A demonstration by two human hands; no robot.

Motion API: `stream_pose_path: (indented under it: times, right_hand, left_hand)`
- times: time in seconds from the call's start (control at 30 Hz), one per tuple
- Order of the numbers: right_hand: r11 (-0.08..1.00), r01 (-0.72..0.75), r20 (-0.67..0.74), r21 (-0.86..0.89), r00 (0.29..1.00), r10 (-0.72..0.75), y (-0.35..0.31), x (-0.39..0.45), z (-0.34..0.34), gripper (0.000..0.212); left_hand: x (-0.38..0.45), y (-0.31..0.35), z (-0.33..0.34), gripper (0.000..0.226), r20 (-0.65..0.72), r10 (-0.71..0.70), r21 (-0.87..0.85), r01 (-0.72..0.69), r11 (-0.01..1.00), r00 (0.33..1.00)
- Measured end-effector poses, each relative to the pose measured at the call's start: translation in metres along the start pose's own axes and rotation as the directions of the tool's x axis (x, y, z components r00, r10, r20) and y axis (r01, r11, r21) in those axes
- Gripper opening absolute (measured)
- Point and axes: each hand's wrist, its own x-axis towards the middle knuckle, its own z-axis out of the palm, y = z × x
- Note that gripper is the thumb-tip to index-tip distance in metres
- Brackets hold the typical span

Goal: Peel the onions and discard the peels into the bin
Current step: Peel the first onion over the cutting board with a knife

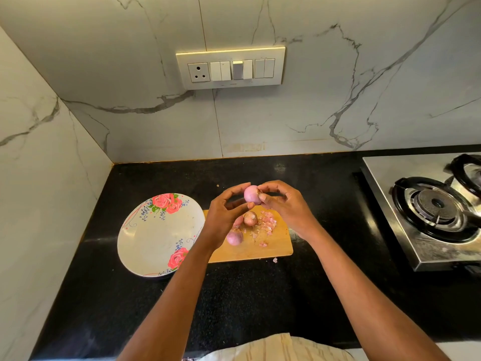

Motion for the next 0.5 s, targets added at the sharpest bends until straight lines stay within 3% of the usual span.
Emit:
stream_pose_path:
  times: [0.17,0.5]
  right_hand:
    - [0.980,0.033,0.047,-0.195,0.999,-0.024,-0.0071,0.0010,-0.0031,0.017]
    - [0.951,0.034,0.061,-0.307,0.998,-0.016,0.0001,0.0040,-0.0074,0.011]
  left_hand:
    - [0.0027,0.0038,-0.0048,0.044,0.080,-0.002,0.033,0.000,0.999,0.997]
    - [0.0028,0.0026,-0.0066,0.043,0.141,-0.032,0.088,0.019,0.996,0.989]
